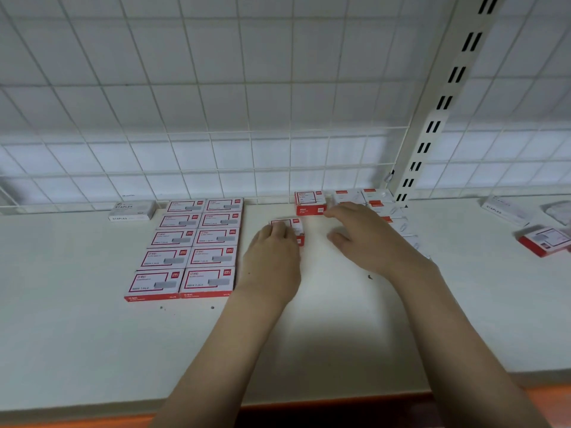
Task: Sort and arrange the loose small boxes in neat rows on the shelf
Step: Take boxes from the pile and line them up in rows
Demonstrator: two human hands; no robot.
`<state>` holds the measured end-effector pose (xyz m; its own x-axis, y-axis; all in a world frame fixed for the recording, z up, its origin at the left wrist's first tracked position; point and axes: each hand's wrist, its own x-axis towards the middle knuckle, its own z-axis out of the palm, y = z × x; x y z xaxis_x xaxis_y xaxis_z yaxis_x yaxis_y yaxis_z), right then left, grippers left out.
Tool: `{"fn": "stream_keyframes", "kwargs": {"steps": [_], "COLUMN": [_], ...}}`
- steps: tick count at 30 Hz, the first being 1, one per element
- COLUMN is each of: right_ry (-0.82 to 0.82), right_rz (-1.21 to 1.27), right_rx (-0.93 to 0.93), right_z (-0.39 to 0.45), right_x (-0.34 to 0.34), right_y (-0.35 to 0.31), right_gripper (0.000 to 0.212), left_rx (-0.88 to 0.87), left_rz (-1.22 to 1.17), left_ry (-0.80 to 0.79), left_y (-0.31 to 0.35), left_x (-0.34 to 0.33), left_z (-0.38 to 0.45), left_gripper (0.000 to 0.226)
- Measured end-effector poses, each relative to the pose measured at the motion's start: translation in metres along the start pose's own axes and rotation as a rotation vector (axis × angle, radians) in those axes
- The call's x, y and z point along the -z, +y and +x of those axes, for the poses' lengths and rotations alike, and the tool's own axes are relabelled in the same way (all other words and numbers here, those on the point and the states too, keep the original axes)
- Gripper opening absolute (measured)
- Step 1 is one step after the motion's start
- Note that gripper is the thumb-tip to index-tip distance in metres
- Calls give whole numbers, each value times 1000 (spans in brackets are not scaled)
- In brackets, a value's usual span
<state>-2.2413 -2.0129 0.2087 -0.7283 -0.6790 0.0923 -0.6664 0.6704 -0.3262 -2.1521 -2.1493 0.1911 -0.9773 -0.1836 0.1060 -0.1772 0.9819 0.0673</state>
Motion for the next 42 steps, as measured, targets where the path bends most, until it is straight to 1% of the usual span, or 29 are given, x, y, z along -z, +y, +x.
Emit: {"fn": "stream_keyframes", "kwargs": {"steps": [3, 10, 12, 15, 18, 21, 24, 31, 34, 38, 42], "right_ry": [-6, -25, -14, 0, -10, -40, -64, -86, -87, -74, -38], "right_rz": [-12, -76, -120, -201, -234, -239, -228, -191, -195, -201, -196], "right_rx": [10, 51, 74, 114, 113, 99, 93, 56, 52, 41, 2], "right_z": [4, 18, 23, 31, 40, 42, 42, 45, 46, 40, 22], "right_x": [0, -6, -7, -8, -13, -17, -18, -20, -18, -17, -10], "right_y": [0, 0, -1, -3, -4, -6, -8, -10, -10, -12, -12], "right_gripper": [43, 30, 32, 43, 44, 41, 45, 42, 44, 53, 53], "left_rx": [15, 20, 4, -6, -8, -17, -23, -32, -42, -62, -73], "left_rz": [-4, -22, 4, 28, 33, 42, 49, 45, 40, 50, 35], "left_ry": [-24, -73, -77, -78, -82, -85, -89, -97, -105, -114, -84], "left_y": [-10, -23, -24, -26, -27, -28, -29, -29, -31, -32, -26], "left_x": [-1, -2, -4, -6, -6, -7, -8, -6, -4, 1, 10], "left_z": [11, 44, 52, 60, 63, 62, 61, 62, 62, 57, 46], "left_gripper": [51, 51, 51, 52, 51, 52, 53, 51, 51, 51, 52]}}
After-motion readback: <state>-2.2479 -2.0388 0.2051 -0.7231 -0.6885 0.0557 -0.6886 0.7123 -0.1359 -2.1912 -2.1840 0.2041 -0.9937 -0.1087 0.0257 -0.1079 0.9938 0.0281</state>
